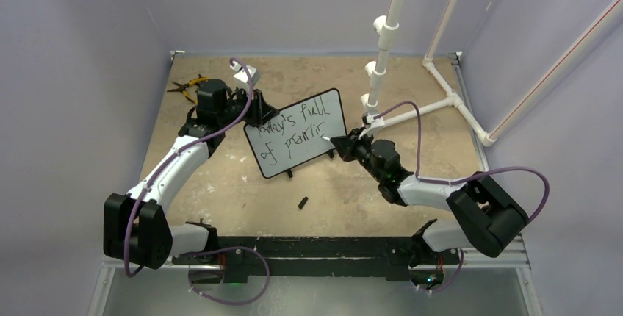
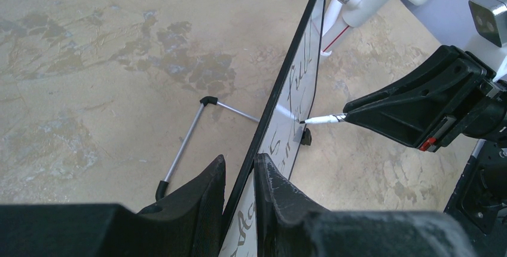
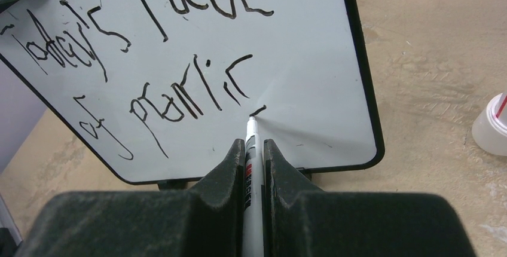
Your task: Write a sentence on the whiteboard
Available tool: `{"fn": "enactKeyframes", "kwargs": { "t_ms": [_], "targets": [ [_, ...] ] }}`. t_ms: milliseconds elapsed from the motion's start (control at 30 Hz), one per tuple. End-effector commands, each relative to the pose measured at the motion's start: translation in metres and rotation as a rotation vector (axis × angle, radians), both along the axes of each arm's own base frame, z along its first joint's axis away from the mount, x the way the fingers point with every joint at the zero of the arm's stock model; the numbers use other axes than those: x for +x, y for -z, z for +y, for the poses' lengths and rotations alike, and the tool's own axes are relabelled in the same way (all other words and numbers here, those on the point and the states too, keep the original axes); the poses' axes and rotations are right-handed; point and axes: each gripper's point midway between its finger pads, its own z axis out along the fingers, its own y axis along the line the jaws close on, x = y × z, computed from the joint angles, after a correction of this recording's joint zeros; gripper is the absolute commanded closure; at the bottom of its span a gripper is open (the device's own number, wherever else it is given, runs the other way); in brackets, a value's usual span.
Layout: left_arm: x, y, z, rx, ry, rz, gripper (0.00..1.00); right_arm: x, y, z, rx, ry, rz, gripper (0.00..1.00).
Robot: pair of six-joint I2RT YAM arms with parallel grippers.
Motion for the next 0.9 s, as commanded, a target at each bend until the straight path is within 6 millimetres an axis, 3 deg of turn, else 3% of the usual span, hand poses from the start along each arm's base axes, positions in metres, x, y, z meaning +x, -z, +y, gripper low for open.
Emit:
{"fn": "enactKeyframes", "kwargs": {
  "t_ms": [0, 267, 633, 867],
  "targets": [
    [-0.012, 0.027, -0.002, 0.027, 0.005, 0.100, 0.78, 0.010, -0.015, -0.007, 0.021, 0.067, -0.036, 1.00],
    [-0.012, 0.027, -0.002, 0.027, 0.005, 0.099, 0.78, 0.012, -0.022, -0.015, 0.032, 0.116, -0.034, 1.00],
    [-0.012, 0.027, -0.002, 0.027, 0.005, 0.098, 0.78, 0.017, -0.040, -0.005, 0.041, 0.069, -0.108, 1.00],
    [-0.012, 0.027, -0.002, 0.027, 0.005, 0.099, 0.78, 0.019, -0.036, 0.005, 0.031, 0.032, -0.107, 1.00]
  ]
}}
